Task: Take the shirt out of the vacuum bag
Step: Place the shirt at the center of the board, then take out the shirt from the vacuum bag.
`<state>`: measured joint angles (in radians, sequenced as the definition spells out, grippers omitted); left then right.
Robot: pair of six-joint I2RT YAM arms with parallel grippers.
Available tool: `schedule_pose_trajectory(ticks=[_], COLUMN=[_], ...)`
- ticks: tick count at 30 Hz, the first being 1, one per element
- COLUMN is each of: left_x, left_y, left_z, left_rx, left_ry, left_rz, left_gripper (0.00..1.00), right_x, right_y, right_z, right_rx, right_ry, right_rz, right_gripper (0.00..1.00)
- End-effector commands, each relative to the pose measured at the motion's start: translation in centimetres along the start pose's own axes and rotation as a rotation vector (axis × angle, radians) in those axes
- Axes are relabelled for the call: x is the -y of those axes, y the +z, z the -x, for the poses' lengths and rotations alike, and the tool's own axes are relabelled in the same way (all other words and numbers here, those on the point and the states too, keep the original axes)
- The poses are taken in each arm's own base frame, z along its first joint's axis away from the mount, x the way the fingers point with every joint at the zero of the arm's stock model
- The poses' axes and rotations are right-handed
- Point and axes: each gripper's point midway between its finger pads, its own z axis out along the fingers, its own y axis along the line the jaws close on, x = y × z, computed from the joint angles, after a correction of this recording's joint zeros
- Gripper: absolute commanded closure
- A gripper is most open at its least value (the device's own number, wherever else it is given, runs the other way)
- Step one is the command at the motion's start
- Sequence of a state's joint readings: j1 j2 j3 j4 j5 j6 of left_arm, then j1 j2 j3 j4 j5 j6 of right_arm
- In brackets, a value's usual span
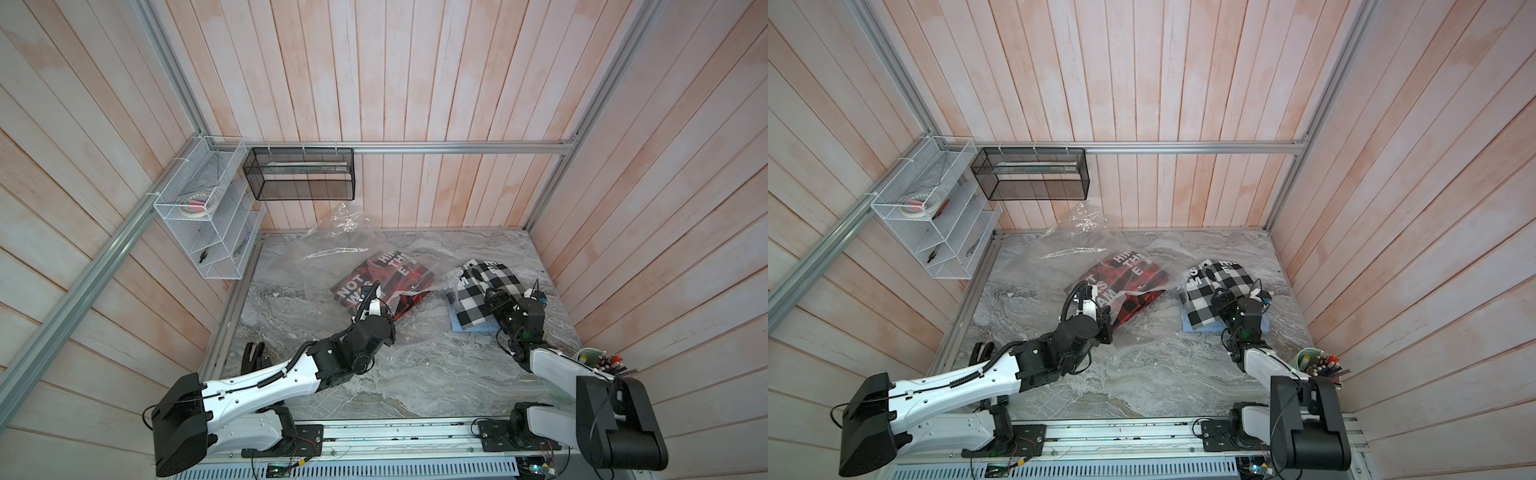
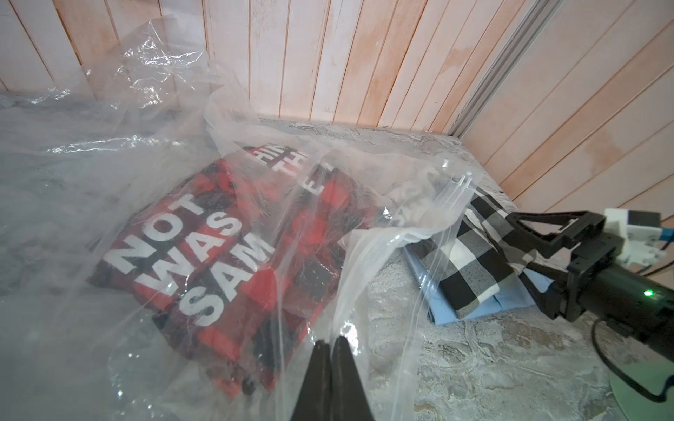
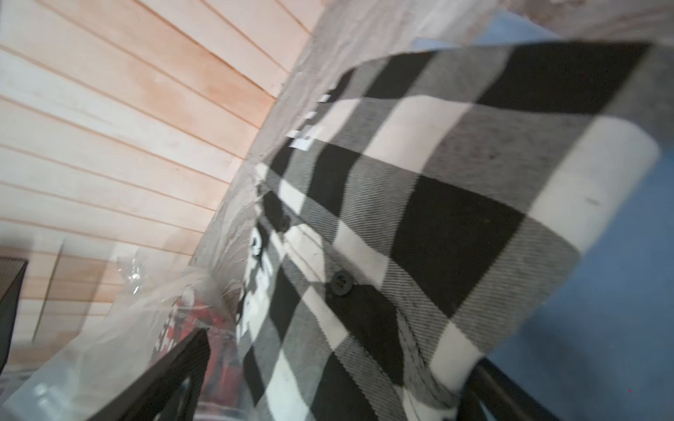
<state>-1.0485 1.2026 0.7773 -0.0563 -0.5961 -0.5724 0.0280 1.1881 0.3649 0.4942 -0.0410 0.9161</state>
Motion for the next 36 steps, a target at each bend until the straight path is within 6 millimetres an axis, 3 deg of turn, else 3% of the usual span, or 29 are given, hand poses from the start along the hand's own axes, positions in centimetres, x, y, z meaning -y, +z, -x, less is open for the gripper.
schedule_pose_trajectory(ticks=[1,6,8,13,16,20,25,29,36], left_x=[0.6,1.6,2.1,3.0,3.5,3.8,3.4,2.6,2.4], left_y=[0.6,1.3,1.4,1.4,1.4,1.3,0.9,0.2,-0.1], left_z=[1.5,2.5,3.0,4.1,4.6,4.6,4.3,4.1,3.6], left_rx=[0.048,0.078,0.094,0.128,0.139,0.138,0.124,0.127,0.123], left_ry=[-0.021,0.004,0.002,-0.021,-0.024,-0.032,-0.032,-0.051,-0.082], left_rz=[0.003,-0.013,-0.029,-0.052,-0.075,-0.098,-0.094,-0.088,-0.107], left_gripper=[1.00,1.00,1.00,1.00,1.00,1.00,1.00,1.00,1.00], right_x=[-5.7,-13.2,-14.7,-17.5,-18.0,-17.1,-14.5,-14.5,-14.4], right_y=[-1.7,-5.9,-7.0,-10.0,-10.3,-9.8,-9.6,-10.1,-9.3], right_z=[1.4,2.1,2.0,-0.8,-3.9,-7.9,-8.4,-7.8,-12.9], right_rx=[0.038,0.097,0.090,0.008,-0.094,-0.237,-0.196,-0.163,-0.300], right_ry=[-0.159,-0.281,-0.252,-0.259,-0.289,-0.292,-0.270,-0.277,-0.274], right_rz=[0.089,0.261,0.354,0.581,0.632,0.616,0.566,0.572,0.575], right_gripper=[0.02,0.02,0.02,0.02,0.02,0.02,0.02,0.02,0.02])
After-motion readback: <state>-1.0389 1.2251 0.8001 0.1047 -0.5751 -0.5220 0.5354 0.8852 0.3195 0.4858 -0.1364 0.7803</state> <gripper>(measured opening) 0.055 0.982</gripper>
